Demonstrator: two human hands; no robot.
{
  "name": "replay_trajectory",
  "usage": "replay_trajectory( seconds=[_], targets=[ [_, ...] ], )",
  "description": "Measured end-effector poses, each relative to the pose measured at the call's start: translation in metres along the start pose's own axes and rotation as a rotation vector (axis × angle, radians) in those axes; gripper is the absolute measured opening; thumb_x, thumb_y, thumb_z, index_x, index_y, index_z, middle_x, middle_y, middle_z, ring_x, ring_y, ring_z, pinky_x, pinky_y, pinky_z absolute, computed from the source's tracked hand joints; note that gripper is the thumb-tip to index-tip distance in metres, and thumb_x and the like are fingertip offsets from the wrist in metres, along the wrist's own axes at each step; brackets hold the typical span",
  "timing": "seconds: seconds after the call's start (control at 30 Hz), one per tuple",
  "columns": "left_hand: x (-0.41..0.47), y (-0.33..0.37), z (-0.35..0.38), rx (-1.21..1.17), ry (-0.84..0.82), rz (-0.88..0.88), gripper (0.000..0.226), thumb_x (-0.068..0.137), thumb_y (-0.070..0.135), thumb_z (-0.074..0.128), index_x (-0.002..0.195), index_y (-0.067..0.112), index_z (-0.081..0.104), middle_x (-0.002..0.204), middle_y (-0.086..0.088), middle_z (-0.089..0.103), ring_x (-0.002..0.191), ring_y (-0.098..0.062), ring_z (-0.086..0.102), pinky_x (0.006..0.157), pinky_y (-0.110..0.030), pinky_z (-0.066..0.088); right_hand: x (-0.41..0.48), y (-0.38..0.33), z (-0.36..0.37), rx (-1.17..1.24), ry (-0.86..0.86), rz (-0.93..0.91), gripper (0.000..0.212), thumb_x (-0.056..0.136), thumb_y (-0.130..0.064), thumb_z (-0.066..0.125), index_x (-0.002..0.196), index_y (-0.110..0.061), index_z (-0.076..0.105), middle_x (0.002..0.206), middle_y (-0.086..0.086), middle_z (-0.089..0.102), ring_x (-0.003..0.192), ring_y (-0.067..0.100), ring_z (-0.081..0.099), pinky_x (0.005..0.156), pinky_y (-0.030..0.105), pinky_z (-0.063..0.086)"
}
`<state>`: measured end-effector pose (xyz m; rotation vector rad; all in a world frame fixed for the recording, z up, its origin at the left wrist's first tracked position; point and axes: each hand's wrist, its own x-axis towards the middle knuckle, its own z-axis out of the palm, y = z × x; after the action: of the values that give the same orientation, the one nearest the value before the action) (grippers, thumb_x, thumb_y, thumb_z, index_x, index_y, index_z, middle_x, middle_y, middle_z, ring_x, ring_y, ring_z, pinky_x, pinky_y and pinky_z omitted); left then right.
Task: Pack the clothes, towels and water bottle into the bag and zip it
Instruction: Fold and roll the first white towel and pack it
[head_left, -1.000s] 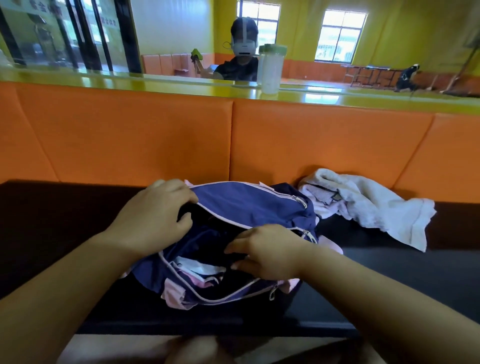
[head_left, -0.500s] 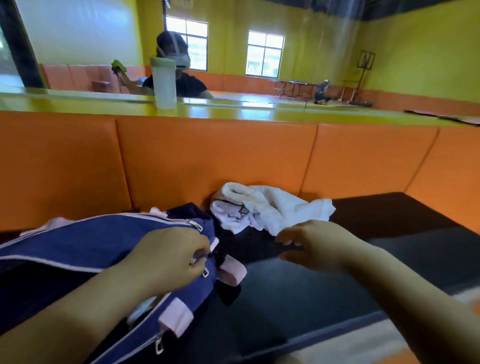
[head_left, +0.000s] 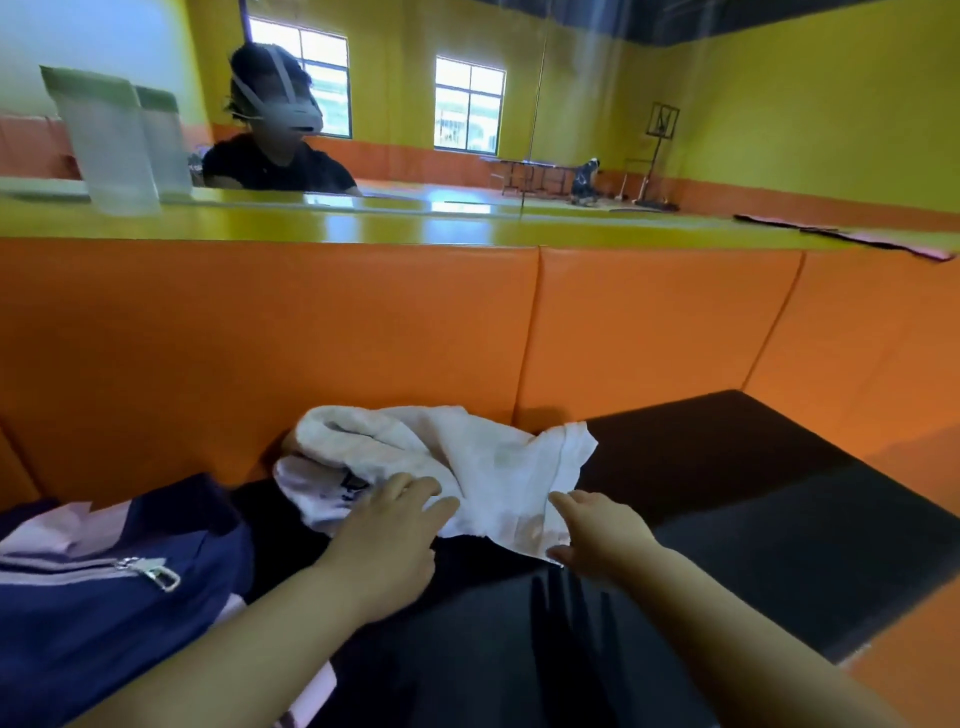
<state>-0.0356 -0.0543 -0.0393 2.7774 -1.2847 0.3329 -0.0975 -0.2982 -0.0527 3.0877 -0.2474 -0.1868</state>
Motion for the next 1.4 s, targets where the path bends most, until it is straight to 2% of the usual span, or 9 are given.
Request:
replay_trajectory(
  seconds=[0.13, 0.23, 0.37, 0.47, 0.67, 0.83, 1.03, 1.23, 1.4],
  targets=[
    [0.032, 0.001, 0.025, 0.131, -0.102, -0.029, 0.069, 0.07, 0.036, 0.064, 0.135, 0.034, 0.042, 0.137, 0.0, 0.052, 0.125, -0.035, 0.048, 0.097, -0.051, 0.043, 0.021, 0.004, 0.025, 0.064, -0.08, -0.085, 0.079, 0.09, -0.043, 0.055, 0.151, -0.026, 0.007, 0.159, -0.003, 0.01, 0.146, 0.022, 0.008, 0.114, 0.049, 0.022],
    [0.046, -0.008, 0.041, 0.255, -0.2, -0.071, 0.057, 0.094, 0.025, 0.038, 0.146, 0.034, 0.018, 0.155, 0.004, 0.021, 0.144, -0.031, 0.008, 0.115, -0.049, 0.003, 0.031, 0.009, 0.04, 0.092, -0.1, -0.138, 0.052, 0.094, -0.041, 0.049, 0.143, -0.034, 0.032, 0.149, -0.003, 0.036, 0.137, 0.025, 0.033, 0.106, 0.045, 0.034],
    [0.041, -0.029, 0.046, 0.278, -0.205, 0.082, 0.039, 0.054, 0.022, 0.083, 0.09, 0.029, 0.071, 0.106, 0.002, 0.067, 0.108, -0.033, 0.059, 0.094, -0.05, 0.046, 0.019, 0.017, 0.044, -0.007, 0.122, -0.217, 0.038, 0.098, -0.026, 0.043, 0.13, -0.043, 0.048, 0.112, 0.0, 0.061, 0.101, 0.028, 0.059, 0.073, 0.032, 0.032],
    [0.034, -0.049, 0.058, 0.307, -0.133, 0.153, 0.036, 0.03, 0.01, 0.085, 0.06, 0.022, 0.069, 0.073, 0.002, 0.068, 0.077, -0.03, 0.067, 0.073, -0.044, 0.055, -0.009, 0.017, 0.04, 0.013, 0.148, -0.241, 0.031, 0.096, -0.024, 0.046, 0.123, -0.033, 0.057, 0.107, 0.001, 0.063, 0.096, 0.03, 0.061, 0.069, 0.03, 0.028],
    [0.016, -0.061, 0.035, 0.307, -0.214, 0.108, 0.024, 0.082, 0.024, 0.05, 0.098, 0.029, 0.066, 0.116, 0.013, 0.058, 0.119, -0.014, 0.043, 0.1, -0.031, 0.033, -0.08, 0.0, 0.027, 0.189, -0.06, -0.348, 0.021, 0.094, -0.034, 0.048, 0.108, -0.029, 0.061, 0.105, -0.004, 0.062, 0.096, 0.02, 0.057, 0.071, 0.028, 0.037],
    [-0.013, -0.033, 0.01, 0.171, -0.275, 0.027, 0.021, 0.084, 0.038, 0.046, 0.066, 0.027, 0.044, 0.091, 0.007, 0.058, 0.098, -0.017, 0.05, 0.085, -0.034, 0.043, -0.108, -0.017, 0.013, 0.255, -0.223, -0.432, 0.025, 0.092, -0.044, 0.049, 0.107, -0.029, 0.064, 0.103, -0.008, 0.067, 0.088, 0.012, 0.057, 0.076, 0.03, 0.047],
    [-0.025, 0.0, 0.013, -0.32, -0.192, -0.279, 0.034, 0.083, 0.06, 0.051, 0.096, 0.029, 0.058, 0.097, 0.011, 0.06, 0.095, -0.014, 0.059, 0.079, -0.036, 0.05, -0.06, -0.018, -0.009, 0.37, 0.042, -0.191, 0.032, 0.092, -0.047, 0.051, 0.114, -0.026, 0.059, 0.106, -0.008, 0.067, 0.094, 0.013, 0.06, 0.08, 0.031, 0.049],
    [-0.001, 0.032, 0.025, -0.753, -0.015, -0.606, 0.039, 0.081, 0.035, 0.068, 0.109, 0.013, 0.053, 0.093, 0.002, 0.06, 0.09, -0.021, 0.06, 0.081, -0.037, 0.052, 0.015, -0.016, 0.008, 0.246, 0.069, 0.023, 0.071, 0.091, -0.047, 0.051, 0.148, -0.018, 0.018, 0.15, 0.005, 0.033, 0.131, 0.028, 0.038, 0.099, 0.048, 0.039],
    [-0.003, 0.036, 0.025, -0.724, 0.069, -0.555, 0.041, 0.084, 0.011, 0.062, 0.123, 0.011, 0.051, 0.1, -0.006, 0.061, 0.093, -0.022, 0.056, 0.075, -0.025, 0.039, 0.014, -0.005, 0.03, 0.136, -0.031, 0.044, 0.022, 0.09, -0.046, 0.051, 0.102, -0.028, 0.054, 0.1, -0.003, 0.052, 0.1, 0.022, 0.054, 0.073, 0.034, 0.036]
  ],
)
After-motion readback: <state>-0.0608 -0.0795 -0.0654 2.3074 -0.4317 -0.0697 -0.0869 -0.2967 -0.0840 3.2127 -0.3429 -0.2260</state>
